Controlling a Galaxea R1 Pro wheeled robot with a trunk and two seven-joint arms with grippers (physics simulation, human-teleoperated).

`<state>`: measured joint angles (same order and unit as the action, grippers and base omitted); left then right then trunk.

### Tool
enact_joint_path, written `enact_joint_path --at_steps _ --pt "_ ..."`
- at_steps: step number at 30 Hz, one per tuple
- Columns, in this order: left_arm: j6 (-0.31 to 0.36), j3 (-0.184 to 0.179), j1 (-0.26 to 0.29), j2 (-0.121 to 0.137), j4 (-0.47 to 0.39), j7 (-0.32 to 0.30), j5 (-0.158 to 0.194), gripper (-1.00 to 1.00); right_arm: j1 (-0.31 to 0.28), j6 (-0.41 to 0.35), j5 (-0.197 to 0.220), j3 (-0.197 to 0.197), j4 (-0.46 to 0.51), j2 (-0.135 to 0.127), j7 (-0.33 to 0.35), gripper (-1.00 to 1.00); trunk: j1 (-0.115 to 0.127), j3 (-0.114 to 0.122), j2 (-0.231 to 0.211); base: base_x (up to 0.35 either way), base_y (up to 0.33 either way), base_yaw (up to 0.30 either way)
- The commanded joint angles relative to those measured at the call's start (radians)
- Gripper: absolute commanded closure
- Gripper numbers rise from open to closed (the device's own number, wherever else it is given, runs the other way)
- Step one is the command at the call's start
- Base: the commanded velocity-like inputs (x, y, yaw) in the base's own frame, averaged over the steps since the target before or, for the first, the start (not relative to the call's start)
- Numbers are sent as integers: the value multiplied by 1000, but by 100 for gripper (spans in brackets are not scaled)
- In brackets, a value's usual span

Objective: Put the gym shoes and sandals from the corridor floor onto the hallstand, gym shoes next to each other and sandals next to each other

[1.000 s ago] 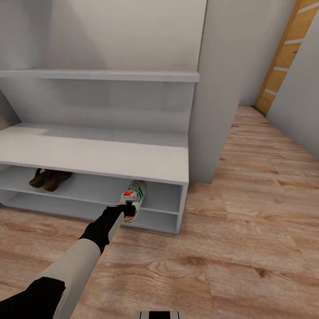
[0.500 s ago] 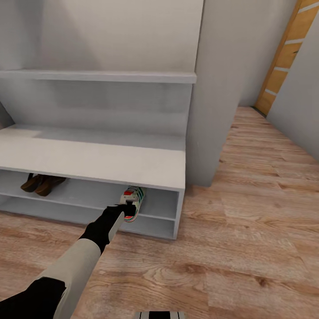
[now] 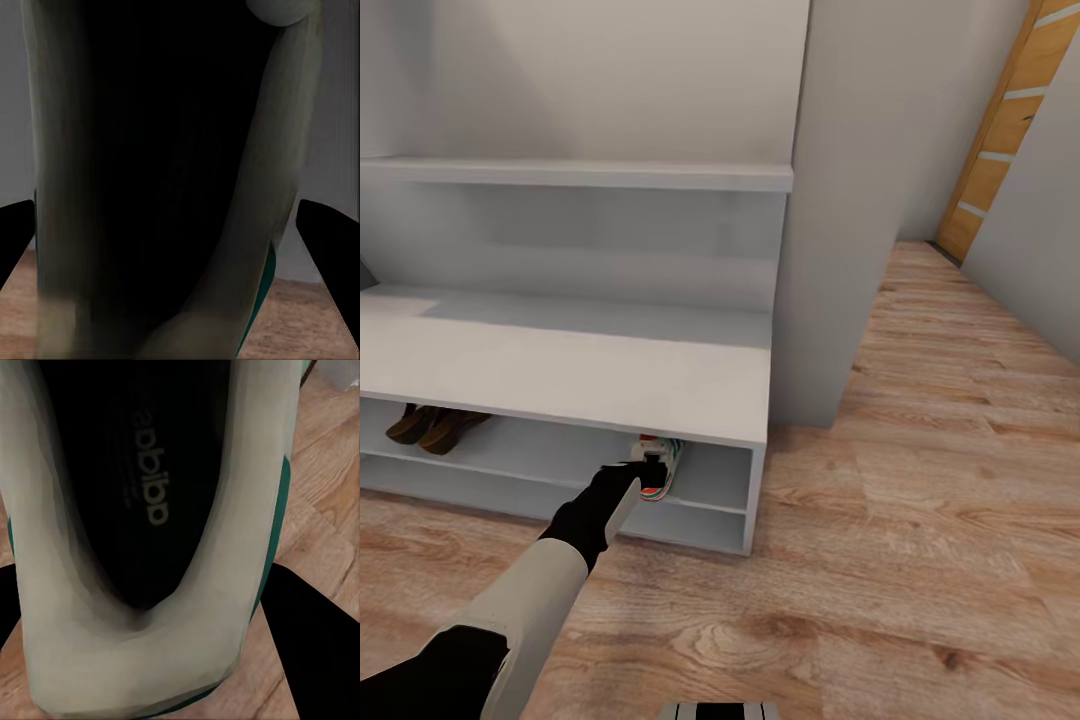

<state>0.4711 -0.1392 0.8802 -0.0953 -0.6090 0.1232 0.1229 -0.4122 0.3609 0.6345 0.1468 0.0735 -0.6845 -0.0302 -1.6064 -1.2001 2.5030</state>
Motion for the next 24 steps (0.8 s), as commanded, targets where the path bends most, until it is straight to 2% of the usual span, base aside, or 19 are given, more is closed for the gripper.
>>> enact_joint_path --at_steps 1,24 --pt "4 -5 0 1 -2 9 11 100 0 1 -8 8 0 0 -4 100 0 -1 0 82 -61 0" --pt "4 -4 0 2 -5 9 11 100 0 1 -8 8 0 0 -4 100 0 -1 0 41 -13 0"
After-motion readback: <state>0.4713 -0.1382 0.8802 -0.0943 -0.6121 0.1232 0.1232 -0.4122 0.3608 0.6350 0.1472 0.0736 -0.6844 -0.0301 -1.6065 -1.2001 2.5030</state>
